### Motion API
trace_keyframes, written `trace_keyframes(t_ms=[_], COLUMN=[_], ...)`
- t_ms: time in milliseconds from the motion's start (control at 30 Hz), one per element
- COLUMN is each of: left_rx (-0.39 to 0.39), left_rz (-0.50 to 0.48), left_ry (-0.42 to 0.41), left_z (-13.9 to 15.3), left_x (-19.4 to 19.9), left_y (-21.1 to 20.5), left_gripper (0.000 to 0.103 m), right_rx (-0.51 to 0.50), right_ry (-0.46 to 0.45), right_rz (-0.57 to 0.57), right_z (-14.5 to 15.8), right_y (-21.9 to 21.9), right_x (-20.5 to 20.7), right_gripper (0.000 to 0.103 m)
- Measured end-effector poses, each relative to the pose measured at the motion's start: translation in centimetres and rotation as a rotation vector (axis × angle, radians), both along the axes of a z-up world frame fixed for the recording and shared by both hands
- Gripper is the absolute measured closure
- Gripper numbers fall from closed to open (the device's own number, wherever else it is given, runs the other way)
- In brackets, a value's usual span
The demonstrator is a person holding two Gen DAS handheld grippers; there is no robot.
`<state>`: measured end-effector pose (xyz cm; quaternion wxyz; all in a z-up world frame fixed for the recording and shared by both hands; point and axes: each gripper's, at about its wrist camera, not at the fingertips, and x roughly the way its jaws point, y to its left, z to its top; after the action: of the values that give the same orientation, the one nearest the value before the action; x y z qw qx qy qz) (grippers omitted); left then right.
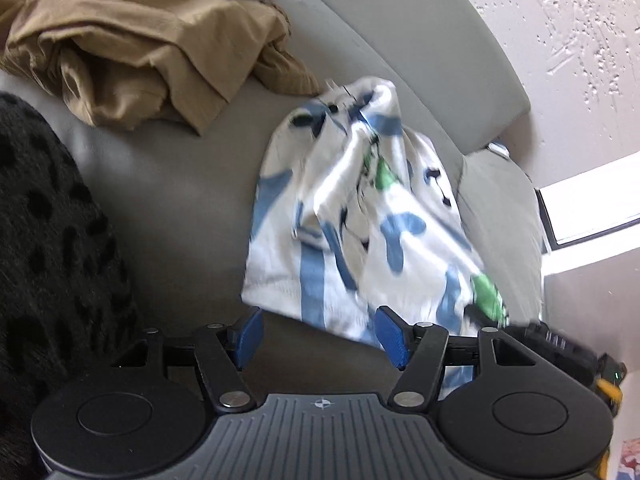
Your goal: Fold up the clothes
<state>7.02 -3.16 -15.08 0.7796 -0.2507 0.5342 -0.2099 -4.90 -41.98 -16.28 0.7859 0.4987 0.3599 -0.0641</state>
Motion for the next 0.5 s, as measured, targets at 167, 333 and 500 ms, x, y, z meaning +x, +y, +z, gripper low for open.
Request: trace_keyframes(t_ms=[167, 333, 500], left_rx=[0.059, 0.179, 0.213], left_rz=[0.027, 0.036, -0.054], left_ry=[-0.095, -0.193, -0.194], left_z=[1.5, 2.4, 1.5], left_x=[0.4, 2.6, 3.9], left_y=[0.0, -1.8, -4.1], left_gripper=[0.035, 0.029, 0.045], right_rx=[-0.050, -0.097, -0.155], right_ry=[0.037, 0.028, 0.033], right_rz=[0.064, 0.066, 0.054], right_z=[-0.5, 0.2, 0.9], right_y=[0.2, 0.3, 0.2], right_x=[-0.1, -0.8, -1.9], right_gripper=[0.061, 0.050, 0.050])
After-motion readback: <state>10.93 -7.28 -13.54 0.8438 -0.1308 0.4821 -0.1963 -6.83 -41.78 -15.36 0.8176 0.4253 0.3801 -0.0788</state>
